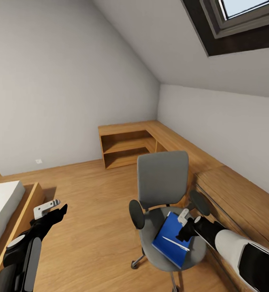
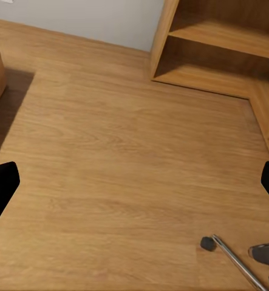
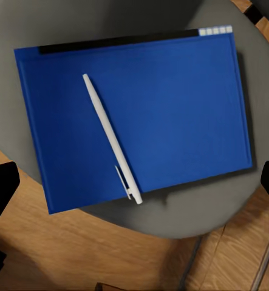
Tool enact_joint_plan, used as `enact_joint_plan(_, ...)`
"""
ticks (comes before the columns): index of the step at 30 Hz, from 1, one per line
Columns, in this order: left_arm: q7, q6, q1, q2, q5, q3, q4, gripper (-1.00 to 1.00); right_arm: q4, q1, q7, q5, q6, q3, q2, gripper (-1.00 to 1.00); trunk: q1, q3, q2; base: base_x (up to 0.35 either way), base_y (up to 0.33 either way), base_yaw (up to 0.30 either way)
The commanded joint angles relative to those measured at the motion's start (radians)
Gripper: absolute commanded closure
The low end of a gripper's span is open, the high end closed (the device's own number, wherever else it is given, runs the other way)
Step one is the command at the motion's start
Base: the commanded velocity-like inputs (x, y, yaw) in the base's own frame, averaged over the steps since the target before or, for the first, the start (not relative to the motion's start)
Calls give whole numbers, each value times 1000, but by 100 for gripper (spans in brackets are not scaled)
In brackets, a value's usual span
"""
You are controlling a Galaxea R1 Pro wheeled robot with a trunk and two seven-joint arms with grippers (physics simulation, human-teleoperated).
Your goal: In the bedroom, organize the workspace by keeping the computer under the desk, ensuring the monitor is on the desk, placing the keyboard on the desk next to the monitor, placing the mouse on the desk next to the keyboard, moving the folder from the swivel chair onto the desk next to the mouse, stacking the notebook on top of the folder with the pen on top of the notebook, and positioning the swivel chair next to the desk.
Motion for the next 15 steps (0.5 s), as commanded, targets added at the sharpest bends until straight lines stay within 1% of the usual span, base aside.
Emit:
enact_joint_plan(1,-3,7,-1,-1,9,3,-3,-100,-3,-1,2,-11,-1,7,-2,-100,4,-5,-9,0,0,0)
enact_joint_plan(5,-11,12,-1,-2,10,3,-18,-100,-2,-1,3,-11,-11,7,-5,-100,20,-17,-37,0,0,0)
enact_joint_plan(8,-73,76,-1,-2,10,5,-41,-100,-2,-1,3,-11,-15,7,-7,-100,31,-27,-58,0,0,0)
enact_joint_plan(10,-141,115,-1,-1,10,16,-48,-100,-2,-1,3,-11,-16,7,-7,-100,39,-33,-72,0,0,0)
enact_joint_plan(15,-229,141,0,-1,9,55,-52,-100,-2,-1,3,-11,-17,7,-7,-100,58,-49,-107,0,0,0)
